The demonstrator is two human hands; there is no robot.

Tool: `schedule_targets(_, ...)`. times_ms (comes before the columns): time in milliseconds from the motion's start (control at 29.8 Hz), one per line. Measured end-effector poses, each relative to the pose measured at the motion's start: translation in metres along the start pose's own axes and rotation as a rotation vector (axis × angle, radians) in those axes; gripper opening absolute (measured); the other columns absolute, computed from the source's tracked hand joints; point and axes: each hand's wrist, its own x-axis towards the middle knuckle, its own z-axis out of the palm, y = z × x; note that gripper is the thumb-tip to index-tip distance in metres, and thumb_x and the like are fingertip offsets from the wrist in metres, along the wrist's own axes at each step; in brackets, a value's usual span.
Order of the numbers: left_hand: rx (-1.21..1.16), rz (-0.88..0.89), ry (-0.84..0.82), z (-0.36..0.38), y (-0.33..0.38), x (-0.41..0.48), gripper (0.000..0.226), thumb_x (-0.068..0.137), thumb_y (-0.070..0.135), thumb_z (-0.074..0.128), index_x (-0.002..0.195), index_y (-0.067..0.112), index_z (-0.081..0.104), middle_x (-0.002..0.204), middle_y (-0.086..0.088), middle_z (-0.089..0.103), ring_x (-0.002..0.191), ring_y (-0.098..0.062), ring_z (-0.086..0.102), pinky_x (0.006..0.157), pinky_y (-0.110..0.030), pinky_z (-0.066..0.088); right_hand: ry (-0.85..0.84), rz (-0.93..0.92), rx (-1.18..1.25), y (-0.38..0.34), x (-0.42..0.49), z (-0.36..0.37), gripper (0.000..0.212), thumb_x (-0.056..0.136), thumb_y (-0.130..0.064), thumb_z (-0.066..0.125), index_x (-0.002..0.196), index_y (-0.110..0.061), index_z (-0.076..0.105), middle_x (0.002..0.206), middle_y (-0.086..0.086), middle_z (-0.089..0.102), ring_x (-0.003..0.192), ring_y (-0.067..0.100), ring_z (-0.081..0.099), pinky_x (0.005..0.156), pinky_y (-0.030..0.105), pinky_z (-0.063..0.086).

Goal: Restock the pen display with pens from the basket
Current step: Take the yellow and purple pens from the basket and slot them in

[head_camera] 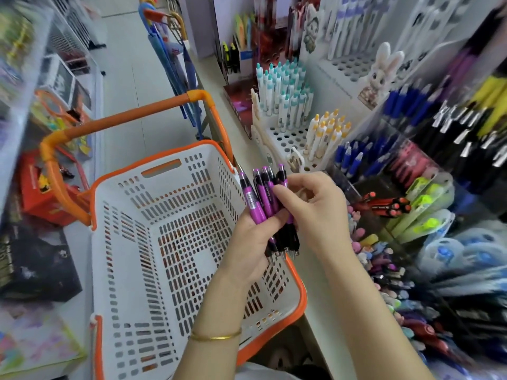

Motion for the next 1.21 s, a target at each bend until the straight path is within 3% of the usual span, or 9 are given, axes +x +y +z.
schedule_targets(168,-0.073,-0.118,0.050,-0.002,-0.002,0.003,0.019,0.092,0.005,0.056,0.110,0.007,0.061,0.095,-0.010,0.074,0.089,-0.023,0.071,0.079,-0.040,0.056,0.220,0.114,0.211,-0.009,0.003,-0.012,0.002,0.090,-0.018,0.063,0.089,-0.016,0.061,0.075,-0.005,0.058,0.067,-0.002,0.056,0.062,0.011,0.045)
schedule_targets(302,-0.137,-0.184,0.119,-0.005,-0.007,0.005,0.021,0.094,0.005,0.054,0.091,0.011,0.075,0.101,-0.012,0.074,0.090,-0.020,0.071,0.082,-0.037,0.056,0.412,0.084,0.308,-0.015,0.006,-0.023,0.020,0.091,-0.010,0.060,0.086,-0.024,0.046,0.083,0.001,0.058,0.072,0.016,0.068,0.061,0.033,0.056)
schedule_targets(403,-0.268,-0.227,0.089,-0.001,-0.005,0.006,0.042,0.096,0.007,0.053,0.066,0.018,0.080,0.100,-0.012,0.075,0.099,-0.023,0.070,0.086,-0.039,0.053,0.314,0.065,0.267,-0.013,-0.004,-0.018,0.015,0.089,-0.001,0.061,0.092,-0.010,0.050,0.082,-0.004,0.056,0.068,0.007,0.068,0.058,0.024,0.055)
schedule_targets(604,-0.413,-0.258,0.155,0.001,-0.004,0.018,0.020,0.095,0.007,0.053,0.099,0.001,0.072,0.098,-0.016,0.074,0.089,-0.026,0.073,0.078,-0.040,0.058,0.103,-0.007,-0.065,0.014,-0.025,0.004,0.020,0.085,-0.008,0.067,0.096,-0.024,0.068,0.084,-0.019,0.060,0.084,0.002,0.058,0.077,0.018,0.046)
schedule_targets(705,-0.412,-0.257,0.174,0.000,-0.003,0.018,0.028,0.094,0.005,0.054,0.119,-0.004,0.062,0.106,-0.017,0.072,0.092,-0.027,0.072,0.070,-0.037,0.060,0.011,-0.034,-0.152,0.019,-0.025,0.003,0.017,0.085,-0.008,0.067,0.095,-0.020,0.072,0.083,-0.013,0.060,0.084,0.004,0.056,0.077,0.019,0.045)
schedule_targets(772,-0.342,-0.254,0.187,0.000,-0.005,0.018,0.025,0.093,0.004,0.057,0.116,-0.001,0.063,0.101,-0.018,0.071,0.090,-0.028,0.072,0.070,-0.038,0.059,-0.010,-0.016,-0.186,0.019,-0.023,0.001,0.013,0.084,-0.009,0.066,0.091,-0.018,0.071,0.085,-0.007,0.062,0.083,0.006,0.056,0.075,0.023,0.047)
schedule_targets(907,-0.175,-0.212,0.134,0.003,-0.007,0.017,0.024,0.093,0.003,0.058,0.116,0.002,0.063,0.101,-0.018,0.071,0.094,-0.030,0.070,0.073,-0.039,0.057,0.058,-0.053,-0.227,0.010,-0.007,-0.005,0.019,0.088,-0.012,0.061,0.103,-0.018,0.069,0.091,-0.009,0.056,0.079,-0.004,0.048,0.073,0.009,0.039)
schedule_targets(1041,-0.114,-0.202,-0.023,0.006,-0.005,0.014,0.025,0.093,-0.001,0.055,0.118,0.002,0.061,0.094,-0.012,0.072,0.088,-0.025,0.071,0.068,-0.035,0.057,-0.206,-0.074,-0.292,-0.003,0.016,-0.007,0.038,0.093,-0.024,0.056,0.131,-0.029,0.056,0.098,-0.006,0.047,0.085,0.005,0.046,0.078,0.021,0.042)
schedule_targets(1209,-0.095,-0.209,-0.101,0.004,-0.004,0.009,0.026,0.093,-0.003,0.053,0.118,-0.002,0.058,0.089,-0.016,0.068,0.080,-0.028,0.067,0.078,-0.039,0.059,-0.400,-0.067,-0.369,-0.003,0.029,-0.012,0.037,0.092,-0.028,0.058,0.128,-0.025,0.054,0.100,-0.004,0.043,0.078,0.001,0.042,0.070,0.016,0.038)
